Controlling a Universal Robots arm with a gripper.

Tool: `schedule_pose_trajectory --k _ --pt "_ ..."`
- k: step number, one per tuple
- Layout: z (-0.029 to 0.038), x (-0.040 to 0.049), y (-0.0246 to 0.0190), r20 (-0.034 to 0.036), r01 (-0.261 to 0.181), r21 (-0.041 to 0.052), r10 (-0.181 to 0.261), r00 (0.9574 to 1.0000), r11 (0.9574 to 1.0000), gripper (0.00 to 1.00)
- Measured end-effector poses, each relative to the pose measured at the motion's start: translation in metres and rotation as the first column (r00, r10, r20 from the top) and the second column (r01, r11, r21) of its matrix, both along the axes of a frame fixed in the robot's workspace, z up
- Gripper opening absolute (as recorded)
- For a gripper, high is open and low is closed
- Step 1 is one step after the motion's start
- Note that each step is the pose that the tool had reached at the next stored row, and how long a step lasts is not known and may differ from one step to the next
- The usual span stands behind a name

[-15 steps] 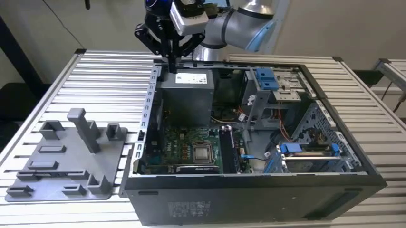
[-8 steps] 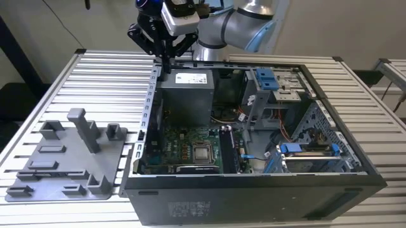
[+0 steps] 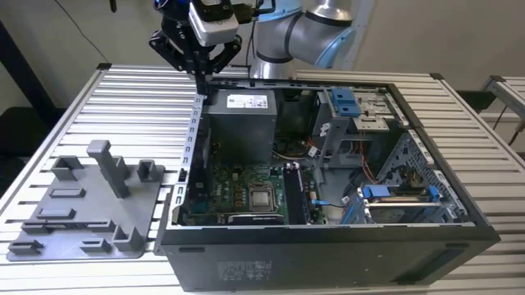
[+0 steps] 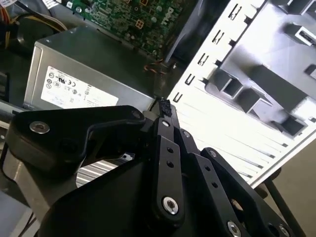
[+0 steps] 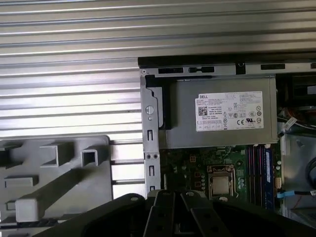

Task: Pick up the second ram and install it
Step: 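Reach for the second ram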

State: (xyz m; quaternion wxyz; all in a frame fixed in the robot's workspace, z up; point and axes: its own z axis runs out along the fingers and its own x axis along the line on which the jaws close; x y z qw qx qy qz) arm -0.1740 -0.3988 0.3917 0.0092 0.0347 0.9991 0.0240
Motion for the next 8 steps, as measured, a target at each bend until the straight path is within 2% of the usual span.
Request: schedule_pose_trajectory --k 8 --pt "0.0000 -0.0203 0.0000 0.0000 -0.001 0.0008 0.001 1.0000 1.0000 0.11"
